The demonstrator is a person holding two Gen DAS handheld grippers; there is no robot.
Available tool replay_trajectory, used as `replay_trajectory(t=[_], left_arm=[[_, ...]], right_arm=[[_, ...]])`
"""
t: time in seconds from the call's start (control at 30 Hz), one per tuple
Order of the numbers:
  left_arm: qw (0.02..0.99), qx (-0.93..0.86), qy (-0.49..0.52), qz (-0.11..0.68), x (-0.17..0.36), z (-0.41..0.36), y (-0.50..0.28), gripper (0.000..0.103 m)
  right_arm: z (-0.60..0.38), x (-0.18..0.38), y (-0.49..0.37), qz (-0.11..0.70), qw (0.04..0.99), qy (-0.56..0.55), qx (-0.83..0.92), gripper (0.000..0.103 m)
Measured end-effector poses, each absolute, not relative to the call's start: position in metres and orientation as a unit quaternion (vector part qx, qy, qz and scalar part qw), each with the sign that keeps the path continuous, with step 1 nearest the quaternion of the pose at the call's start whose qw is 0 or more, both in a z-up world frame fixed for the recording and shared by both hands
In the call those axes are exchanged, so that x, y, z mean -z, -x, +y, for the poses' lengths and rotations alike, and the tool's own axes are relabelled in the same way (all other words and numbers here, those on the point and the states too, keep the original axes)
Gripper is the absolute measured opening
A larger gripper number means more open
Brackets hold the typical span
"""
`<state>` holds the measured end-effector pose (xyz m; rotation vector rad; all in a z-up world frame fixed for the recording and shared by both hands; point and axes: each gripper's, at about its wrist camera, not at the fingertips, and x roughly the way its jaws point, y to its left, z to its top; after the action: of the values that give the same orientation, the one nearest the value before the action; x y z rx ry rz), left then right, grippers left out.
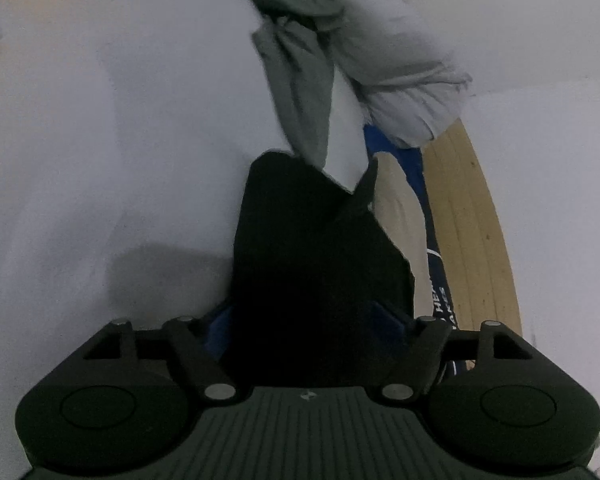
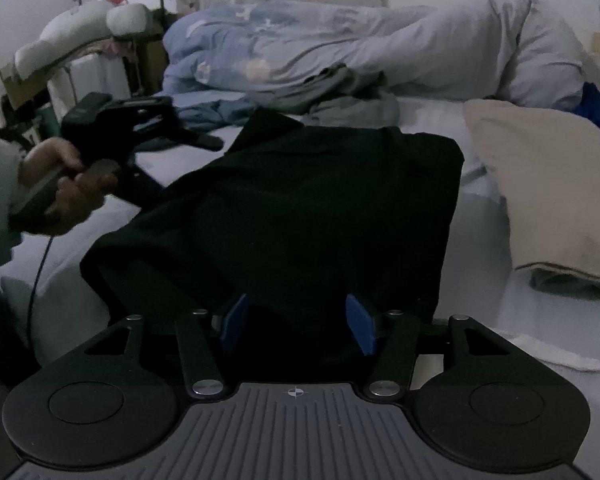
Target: Fold clothes
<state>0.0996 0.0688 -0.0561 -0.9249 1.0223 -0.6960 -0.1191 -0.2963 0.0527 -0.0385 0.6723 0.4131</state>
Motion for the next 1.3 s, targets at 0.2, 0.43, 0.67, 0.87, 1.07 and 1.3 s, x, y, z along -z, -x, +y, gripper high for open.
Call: replay_trajectory(t=[0.2, 0.43, 0.67, 0.87, 1.07, 1.3], left_arm=[[0.711, 0.354, 0.388, 0.467, 0.056, 0.051, -0.133, 0.082], [0.699, 0.405, 0.365, 0.463, 0.054, 0.038, -0.159, 0.082], [0.679, 0.413, 0.449, 0.409, 0.060, 0.066, -0.156, 0.082], [0.661, 0.376, 0.507, 0.405, 0.083, 0.050, -0.167, 0.085], [0.655, 0.372, 0.511, 0.413, 0.085, 0.034, -0.180, 0.084], [0.695, 0.380, 0.462, 0.399, 0.057, 0.044, -0.150, 0.035]], right_arm=[[-0.305, -0.051, 0.122, 0.327, 0.922, 0.002, -0.209, 0.060], [-0.308, -0.052, 0.123, 0.328, 0.920, -0.012, -0.215, 0.061], [-0.306, -0.052, 0.120, 0.330, 0.920, -0.012, -0.213, 0.061], [-0.306, -0.051, 0.118, 0.329, 0.919, -0.011, -0.216, 0.061], [-0.304, -0.052, 0.117, 0.330, 0.919, -0.009, -0.214, 0.062], [-0.300, -0.055, 0.115, 0.336, 0.918, -0.007, -0.213, 0.066]])
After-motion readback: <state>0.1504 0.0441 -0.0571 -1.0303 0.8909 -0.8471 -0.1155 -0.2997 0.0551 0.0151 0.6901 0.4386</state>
